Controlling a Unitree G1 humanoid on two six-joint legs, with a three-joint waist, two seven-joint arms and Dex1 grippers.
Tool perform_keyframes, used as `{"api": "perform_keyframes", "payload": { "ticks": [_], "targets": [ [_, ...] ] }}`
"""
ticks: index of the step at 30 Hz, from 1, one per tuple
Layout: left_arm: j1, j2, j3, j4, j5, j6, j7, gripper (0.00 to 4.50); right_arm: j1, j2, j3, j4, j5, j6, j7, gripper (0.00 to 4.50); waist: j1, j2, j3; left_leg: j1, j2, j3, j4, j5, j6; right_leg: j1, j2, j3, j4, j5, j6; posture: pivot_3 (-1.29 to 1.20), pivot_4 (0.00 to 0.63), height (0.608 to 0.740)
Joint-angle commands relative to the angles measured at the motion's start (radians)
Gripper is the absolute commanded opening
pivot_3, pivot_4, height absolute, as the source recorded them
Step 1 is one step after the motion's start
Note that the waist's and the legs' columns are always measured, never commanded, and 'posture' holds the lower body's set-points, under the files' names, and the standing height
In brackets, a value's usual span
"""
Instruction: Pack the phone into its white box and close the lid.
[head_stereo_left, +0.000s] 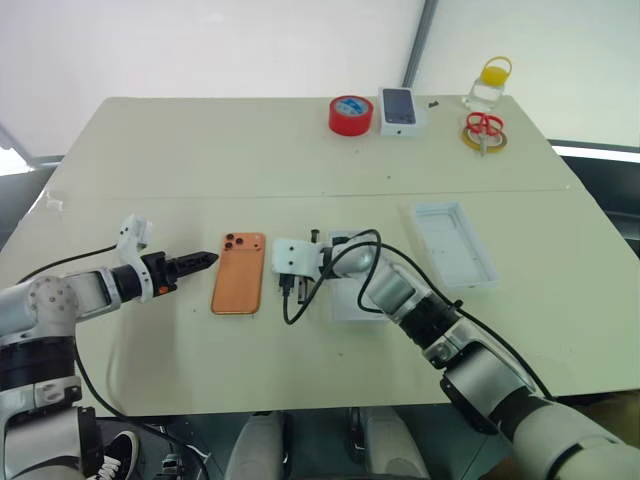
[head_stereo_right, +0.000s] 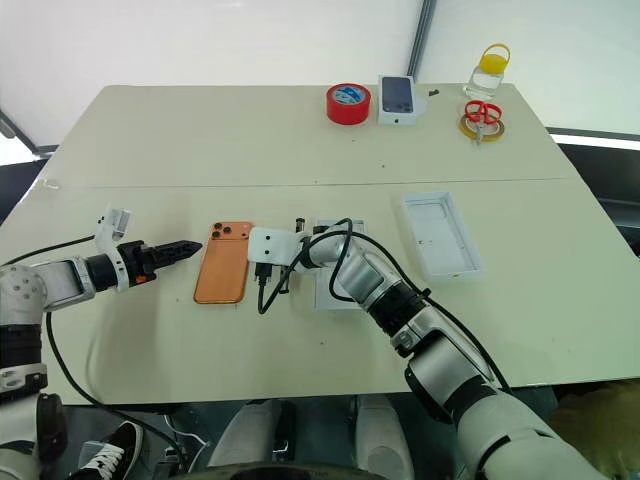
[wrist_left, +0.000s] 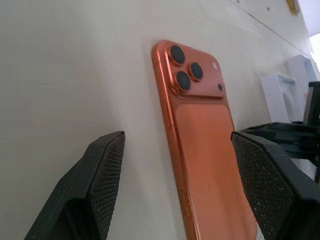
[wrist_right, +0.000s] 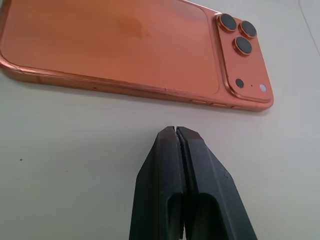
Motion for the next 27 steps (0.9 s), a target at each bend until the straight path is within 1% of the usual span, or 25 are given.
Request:
{"api": "perform_keyframes", "payload": {
  "ticks": [1, 3, 6, 12, 17, 23, 25, 27],
  "targets": [
    [0.017, -0.040, -0.070, -0.001, 0.005, 0.074, 0.014, 3.56, -0.009, 0.028, 0.010, 0.012, -0.010, -0.008, 0.019, 0.06, 0.000, 0.001, -0.001, 0.001, 0.000, 0.000, 0.000, 0.000, 0.000, 0.001, 0.000, 0.000, 0.000, 0.000, 0.000, 0.00, 0.150, 0.739],
    [0.017, -0.075, -0.085, -0.012, 0.010, 0.072, 0.028, 3.56, -0.010, 0.040, 0.006, 0.018, -0.010, -0.007, 0.016, 0.06, 0.001, 0.002, -0.002, 0.004, 0.000, 0.000, -0.001, 0.000, 0.000, 0.003, 0.000, 0.000, 0.000, 0.000, 0.000, 0.00, 0.150, 0.739],
    [0.003, -0.142, -0.080, -0.023, 0.004, 0.093, 0.060, 3.56, -0.010, 0.045, 0.004, 0.025, -0.017, -0.019, 0.018, 0.06, 0.007, 0.003, -0.003, 0.012, -0.001, 0.000, -0.004, 0.000, 0.000, 0.011, -0.001, 0.000, -0.002, 0.000, 0.000, 0.00, 0.150, 0.739],
    [-0.039, -0.243, -0.015, -0.032, -0.030, 0.158, 0.112, 3.56, 0.000, 0.044, -0.005, 0.020, -0.031, -0.021, 0.020, 0.06, 0.008, 0.006, -0.006, 0.012, -0.004, -0.001, -0.004, 0.000, 0.000, 0.011, -0.004, 0.000, -0.001, 0.000, 0.000, 0.00, 0.150, 0.739],
    [-0.043, -0.251, 0.004, -0.048, -0.020, 0.152, 0.118, 3.56, 0.007, 0.040, -0.007, 0.013, -0.037, -0.020, 0.017, 0.06, 0.006, 0.006, -0.006, 0.011, -0.004, -0.001, -0.004, 0.000, 0.000, 0.011, -0.004, 0.000, -0.001, 0.000, 0.000, 0.00, 0.150, 0.739],
    [-0.038, -0.205, 0.045, -0.004, -0.019, 0.150, 0.096, 3.56, 0.008, 0.031, -0.013, 0.014, -0.040, -0.025, 0.008, 0.06, -0.001, 0.006, -0.006, 0.011, -0.004, -0.001, -0.004, 0.000, 0.000, 0.010, -0.003, 0.000, -0.001, 0.000, 0.000, 0.00, 0.150, 0.739],
    [-0.031, -0.195, 0.045, -0.003, -0.028, 0.158, 0.083, 3.03, 0.009, 0.031, -0.013, 0.014, -0.042, -0.027, 0.006, 0.00, -0.004, 0.006, -0.006, 0.011, -0.004, -0.001, -0.004, 0.000, 0.000, 0.010, -0.003, 0.000, -0.001, 0.000, 0.000, 0.00, 0.150, 0.739],
    [-0.026, -0.193, 0.053, 0.000, -0.037, 0.164, 0.077, 2.30, 0.010, 0.032, -0.013, 0.015, -0.044, -0.028, 0.005, 0.00, -0.005, 0.006, -0.006, 0.011, -0.003, 0.000, -0.005, 0.000, 0.000, 0.009, -0.003, 0.000, -0.002, 0.000, 0.000, 0.00, 0.150, 0.739]
  ]
}}
